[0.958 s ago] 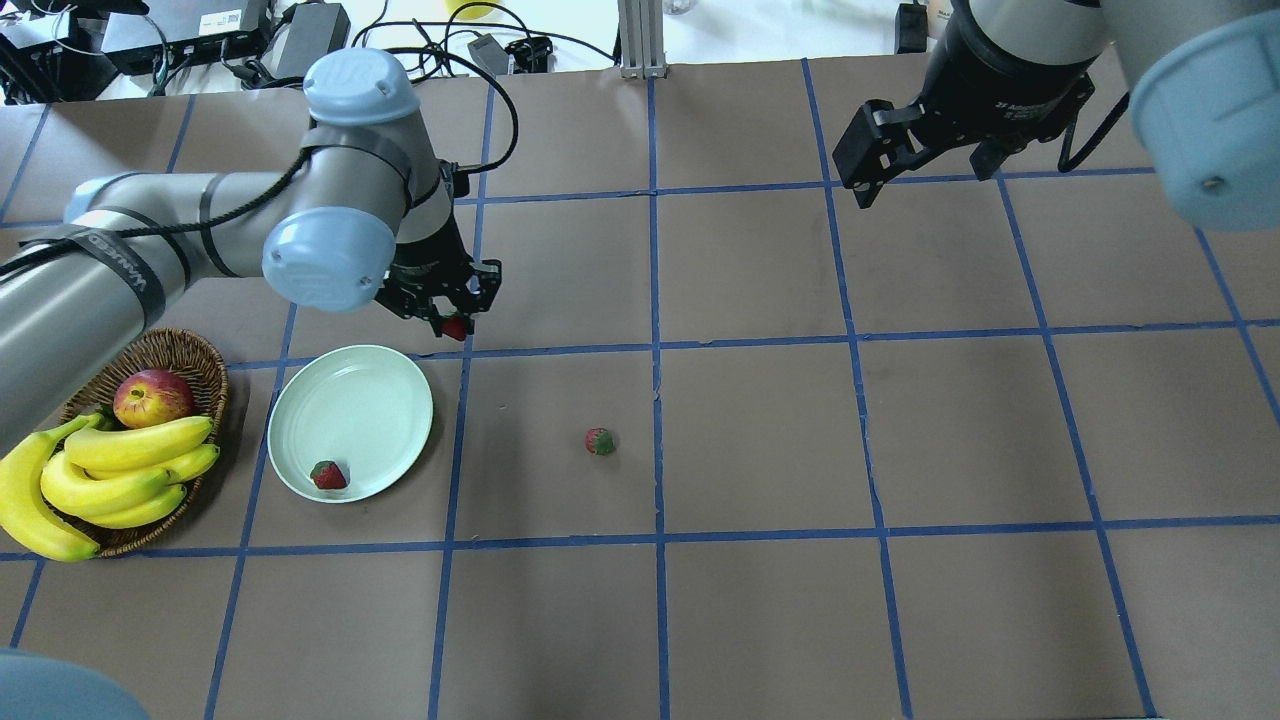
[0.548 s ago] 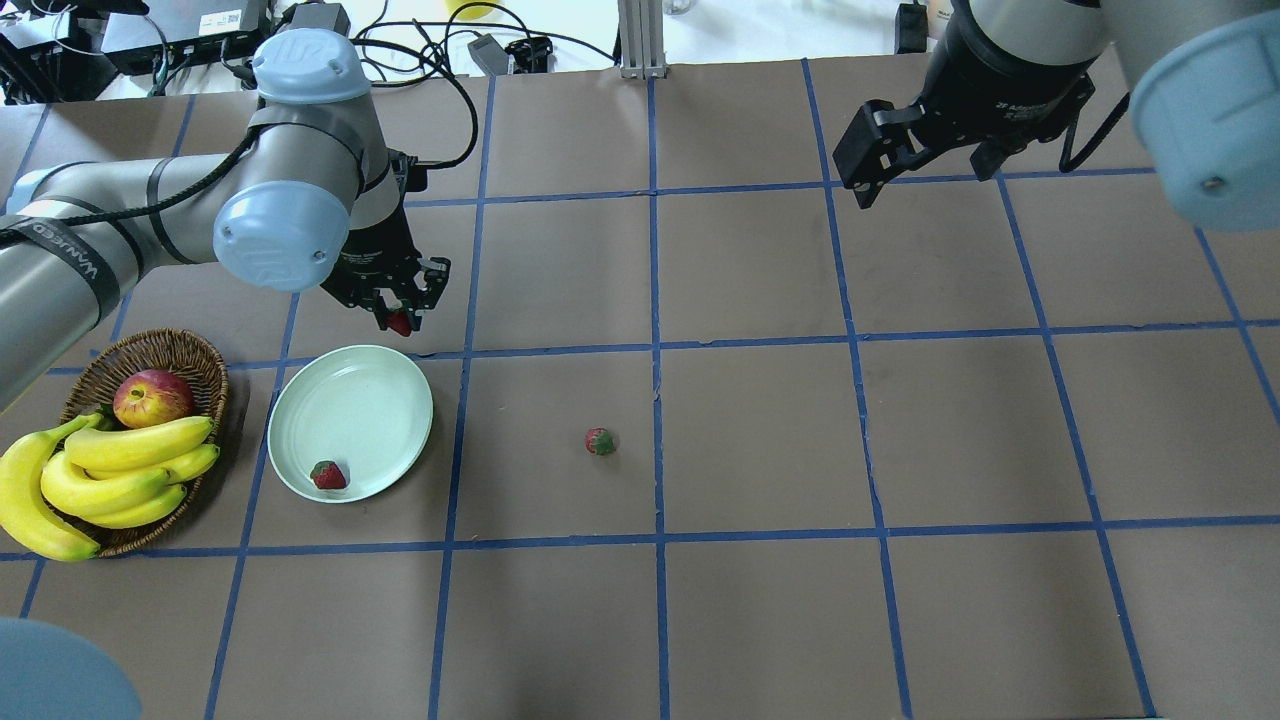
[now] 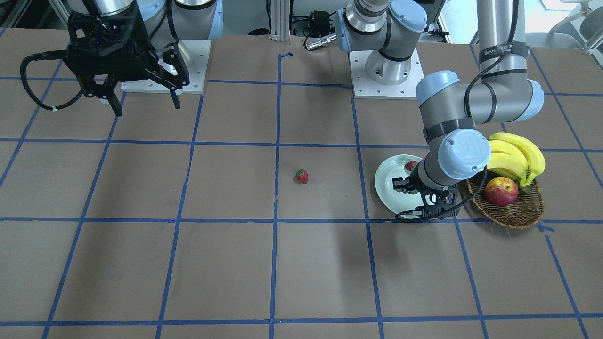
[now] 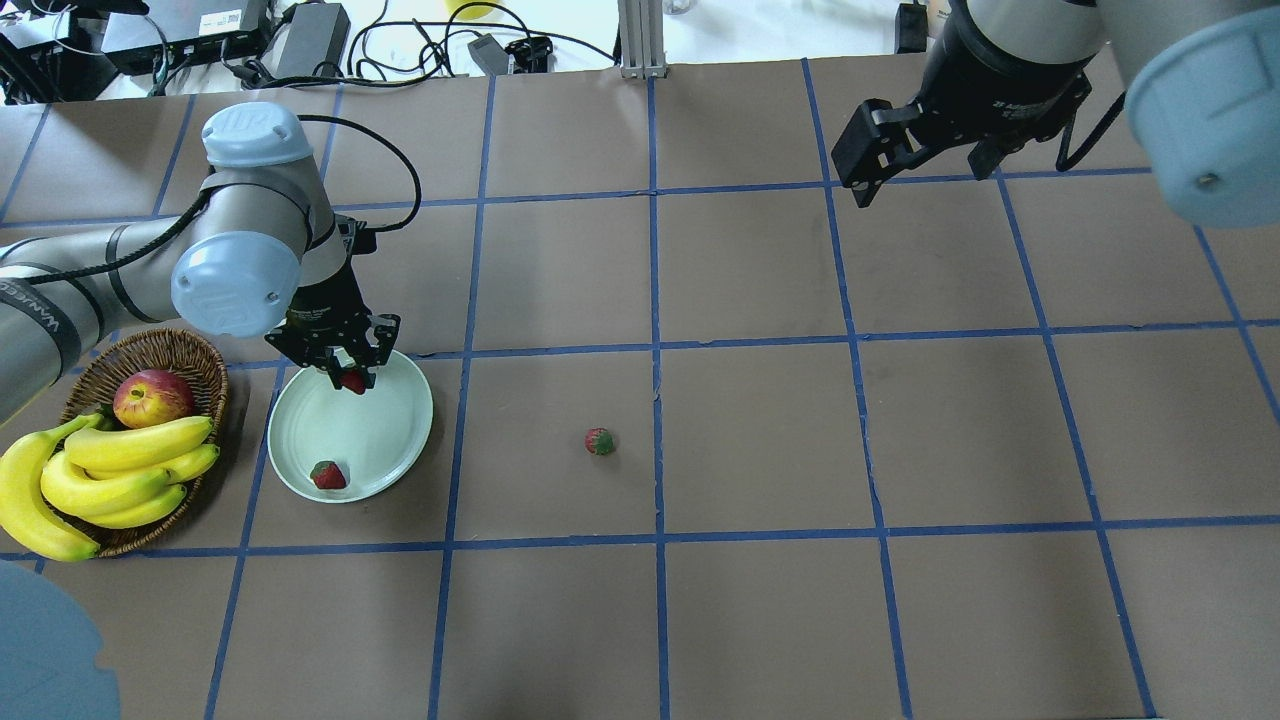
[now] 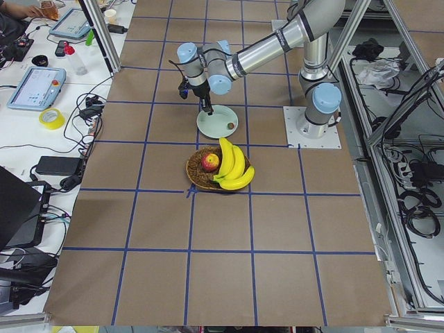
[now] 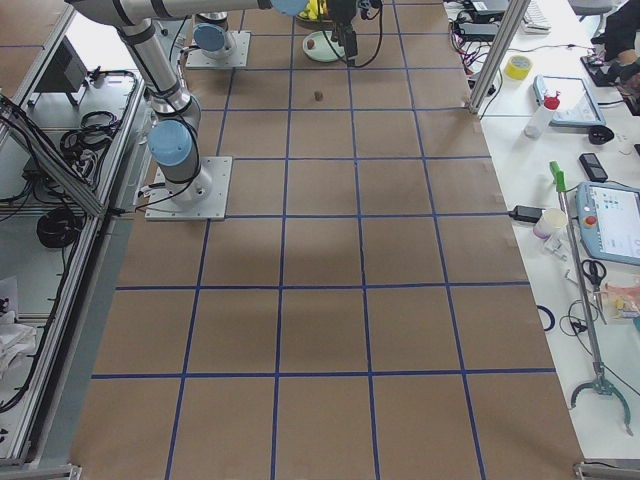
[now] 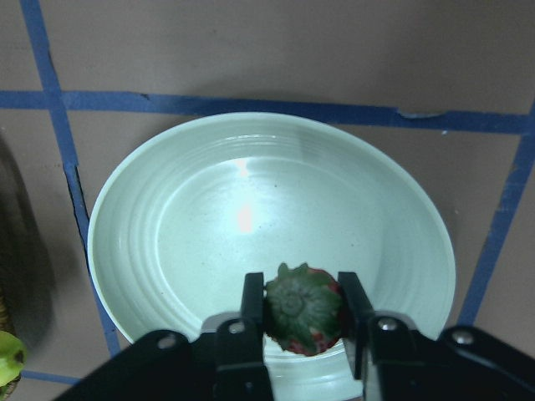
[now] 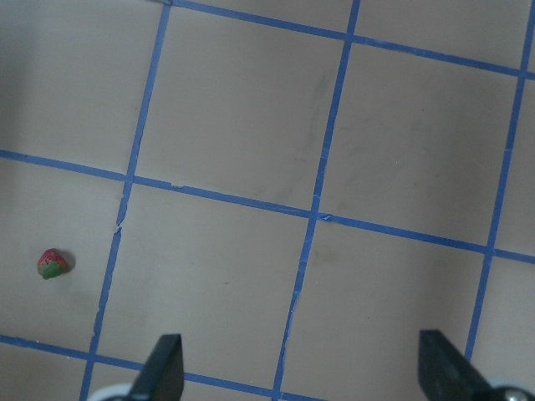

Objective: Collect all strawberries into plate
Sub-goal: 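Carry the strawberry over the plate and open the left gripper, then reach the left gripper to the last strawberry and grasp it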

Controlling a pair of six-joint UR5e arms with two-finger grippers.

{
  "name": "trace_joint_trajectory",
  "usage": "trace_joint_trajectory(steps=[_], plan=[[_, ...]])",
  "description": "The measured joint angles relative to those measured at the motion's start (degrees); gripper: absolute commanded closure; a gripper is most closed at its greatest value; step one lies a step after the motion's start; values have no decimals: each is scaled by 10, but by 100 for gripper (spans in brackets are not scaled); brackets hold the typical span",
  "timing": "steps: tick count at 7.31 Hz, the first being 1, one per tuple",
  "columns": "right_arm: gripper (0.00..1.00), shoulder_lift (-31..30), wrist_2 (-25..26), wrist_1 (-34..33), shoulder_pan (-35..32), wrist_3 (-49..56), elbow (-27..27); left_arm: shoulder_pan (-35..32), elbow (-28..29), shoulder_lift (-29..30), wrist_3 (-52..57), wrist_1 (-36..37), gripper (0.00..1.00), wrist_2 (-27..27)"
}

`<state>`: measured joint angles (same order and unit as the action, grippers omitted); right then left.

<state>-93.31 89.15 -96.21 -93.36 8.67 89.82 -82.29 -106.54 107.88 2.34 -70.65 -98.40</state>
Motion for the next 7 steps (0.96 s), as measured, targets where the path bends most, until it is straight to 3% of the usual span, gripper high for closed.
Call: trace_joint_trajectory(steps=[7], plan=[[0, 1, 0, -3, 0, 0, 0, 15, 18, -17, -27, 1, 0, 16]])
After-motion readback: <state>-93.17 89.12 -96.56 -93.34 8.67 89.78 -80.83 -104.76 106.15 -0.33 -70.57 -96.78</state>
